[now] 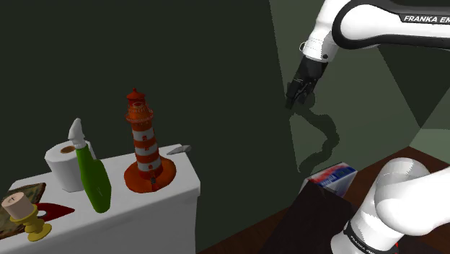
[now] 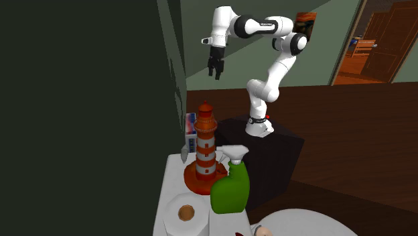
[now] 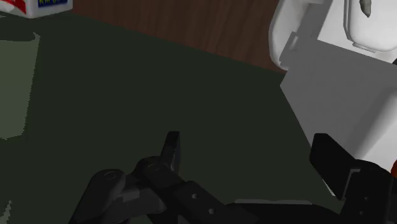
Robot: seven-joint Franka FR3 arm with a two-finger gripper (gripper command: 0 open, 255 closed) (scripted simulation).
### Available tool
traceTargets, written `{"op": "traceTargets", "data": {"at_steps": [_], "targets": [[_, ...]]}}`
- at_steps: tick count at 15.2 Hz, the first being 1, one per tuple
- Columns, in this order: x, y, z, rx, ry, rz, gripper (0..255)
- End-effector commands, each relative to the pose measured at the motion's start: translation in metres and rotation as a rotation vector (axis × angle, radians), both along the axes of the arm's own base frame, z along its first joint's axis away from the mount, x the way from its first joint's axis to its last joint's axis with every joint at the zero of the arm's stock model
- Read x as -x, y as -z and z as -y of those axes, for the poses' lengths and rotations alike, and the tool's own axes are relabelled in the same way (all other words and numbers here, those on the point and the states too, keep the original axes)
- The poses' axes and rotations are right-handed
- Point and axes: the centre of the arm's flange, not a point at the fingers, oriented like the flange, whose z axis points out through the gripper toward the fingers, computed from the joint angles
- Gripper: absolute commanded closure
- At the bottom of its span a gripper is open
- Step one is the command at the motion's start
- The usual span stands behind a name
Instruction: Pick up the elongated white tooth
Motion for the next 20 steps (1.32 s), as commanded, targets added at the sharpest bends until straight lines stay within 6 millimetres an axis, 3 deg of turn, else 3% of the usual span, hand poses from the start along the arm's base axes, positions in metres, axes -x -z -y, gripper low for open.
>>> {"op": "traceTargets", "data": {"at_steps": [1,10,20], "targets": [[0.000,0.000,0.000,0.000,0.000,0.000,0],[-0.116,0.024,-0.058,0.069,-0.236,-0.079,0],[-0.223,0.066,-0.150,0.146,-0.498,-0.167,0]]}}
